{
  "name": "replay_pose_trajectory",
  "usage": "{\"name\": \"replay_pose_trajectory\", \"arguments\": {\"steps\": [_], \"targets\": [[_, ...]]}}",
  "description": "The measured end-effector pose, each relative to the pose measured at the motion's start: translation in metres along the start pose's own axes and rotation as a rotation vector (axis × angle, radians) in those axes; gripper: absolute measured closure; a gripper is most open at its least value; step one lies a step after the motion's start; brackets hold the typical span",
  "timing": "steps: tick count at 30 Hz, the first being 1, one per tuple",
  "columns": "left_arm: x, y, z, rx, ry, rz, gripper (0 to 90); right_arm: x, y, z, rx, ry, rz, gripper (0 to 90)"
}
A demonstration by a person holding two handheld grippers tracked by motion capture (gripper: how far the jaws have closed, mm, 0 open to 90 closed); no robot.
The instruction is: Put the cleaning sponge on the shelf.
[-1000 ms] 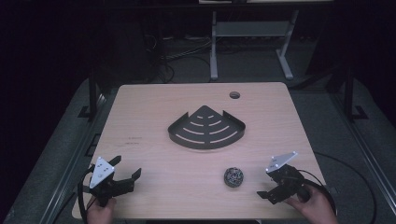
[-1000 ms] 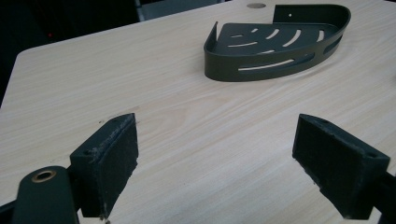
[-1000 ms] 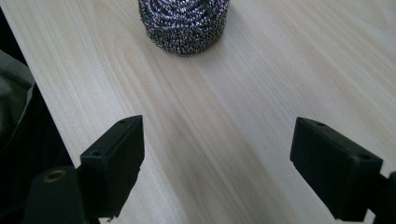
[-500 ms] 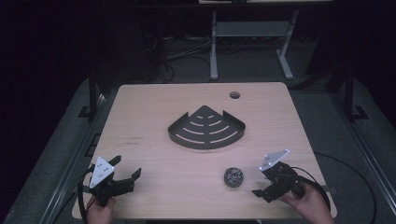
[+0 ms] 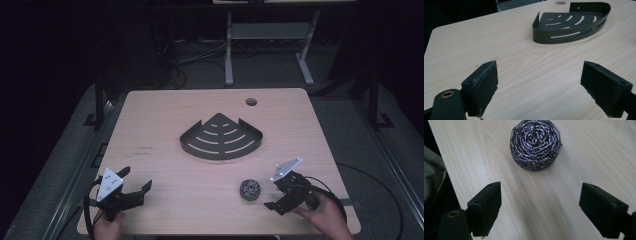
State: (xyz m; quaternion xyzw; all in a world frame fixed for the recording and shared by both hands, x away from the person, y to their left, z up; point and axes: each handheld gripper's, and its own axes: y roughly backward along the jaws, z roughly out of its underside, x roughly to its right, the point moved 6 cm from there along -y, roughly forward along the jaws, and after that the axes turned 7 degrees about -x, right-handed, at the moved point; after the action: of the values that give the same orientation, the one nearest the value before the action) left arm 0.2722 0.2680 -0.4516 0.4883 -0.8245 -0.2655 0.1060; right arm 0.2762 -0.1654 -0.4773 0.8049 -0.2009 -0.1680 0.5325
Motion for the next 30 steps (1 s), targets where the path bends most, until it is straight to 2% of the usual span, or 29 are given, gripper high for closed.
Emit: {"name": "replay_pose_trajectory", "arguments": {"steps": [30], "targets": [[-0.002, 0.002, -0.001, 0.008, 0.006, -0.003, 13.8, -0.005, -0.022, -0.042, -0.055, 0.088, -0.025, 17.4]]}}
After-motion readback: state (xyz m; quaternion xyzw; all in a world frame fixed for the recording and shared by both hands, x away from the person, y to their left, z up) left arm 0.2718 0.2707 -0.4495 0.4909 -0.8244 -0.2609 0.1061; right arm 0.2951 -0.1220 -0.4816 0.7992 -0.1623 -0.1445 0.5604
